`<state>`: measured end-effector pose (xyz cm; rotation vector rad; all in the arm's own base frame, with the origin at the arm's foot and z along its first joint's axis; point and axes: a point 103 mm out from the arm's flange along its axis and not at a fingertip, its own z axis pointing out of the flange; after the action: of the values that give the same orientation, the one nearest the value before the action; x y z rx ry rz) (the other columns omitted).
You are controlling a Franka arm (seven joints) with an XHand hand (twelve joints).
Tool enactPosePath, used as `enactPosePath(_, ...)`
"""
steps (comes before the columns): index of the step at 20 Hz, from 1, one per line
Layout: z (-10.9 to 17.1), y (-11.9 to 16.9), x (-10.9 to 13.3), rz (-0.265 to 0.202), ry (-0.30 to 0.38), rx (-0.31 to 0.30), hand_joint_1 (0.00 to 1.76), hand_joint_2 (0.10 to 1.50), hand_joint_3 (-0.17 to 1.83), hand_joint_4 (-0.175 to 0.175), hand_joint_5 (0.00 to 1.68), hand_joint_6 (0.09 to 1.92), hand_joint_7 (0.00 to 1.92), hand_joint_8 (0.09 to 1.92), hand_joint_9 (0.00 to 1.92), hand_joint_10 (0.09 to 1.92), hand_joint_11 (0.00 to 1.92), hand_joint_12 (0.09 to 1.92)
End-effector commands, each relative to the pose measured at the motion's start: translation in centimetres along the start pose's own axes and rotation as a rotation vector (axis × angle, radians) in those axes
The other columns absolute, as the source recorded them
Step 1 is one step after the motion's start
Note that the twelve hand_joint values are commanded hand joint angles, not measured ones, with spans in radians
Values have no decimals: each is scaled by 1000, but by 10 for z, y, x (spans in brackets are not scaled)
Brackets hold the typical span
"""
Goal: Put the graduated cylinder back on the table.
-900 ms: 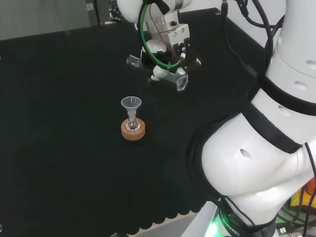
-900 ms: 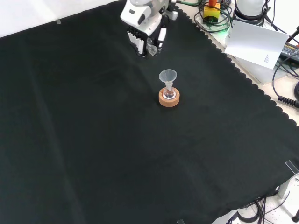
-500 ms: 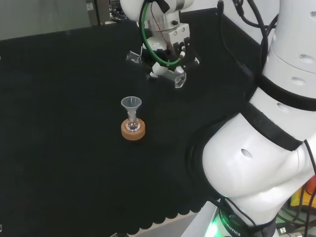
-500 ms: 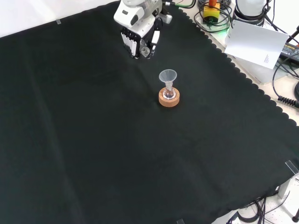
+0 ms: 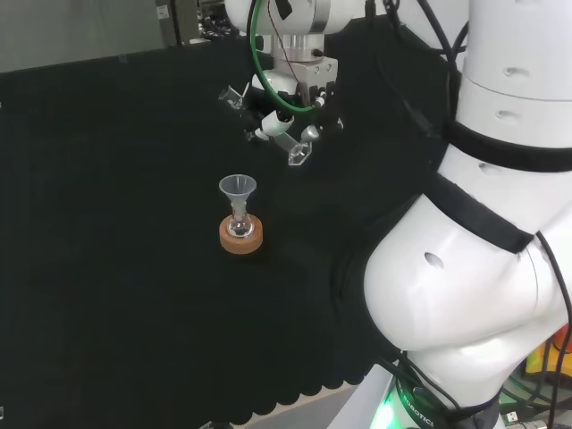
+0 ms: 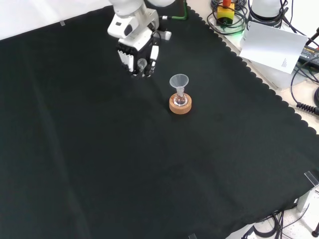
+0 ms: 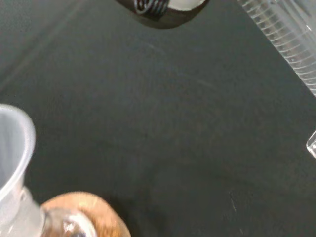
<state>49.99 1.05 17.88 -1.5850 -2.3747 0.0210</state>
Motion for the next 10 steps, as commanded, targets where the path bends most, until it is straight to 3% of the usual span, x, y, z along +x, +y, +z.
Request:
enactPosePath(1,7,44,-27,-46,122,-147,1283,1077,-175,-24,1153,736,1527,87,1614,87,1404,590)
enactPosePath(10,17,83,-47,-45,227,-245,1282,1077,-175,-22,1152,739,1525,87,1609,87,1401,588)
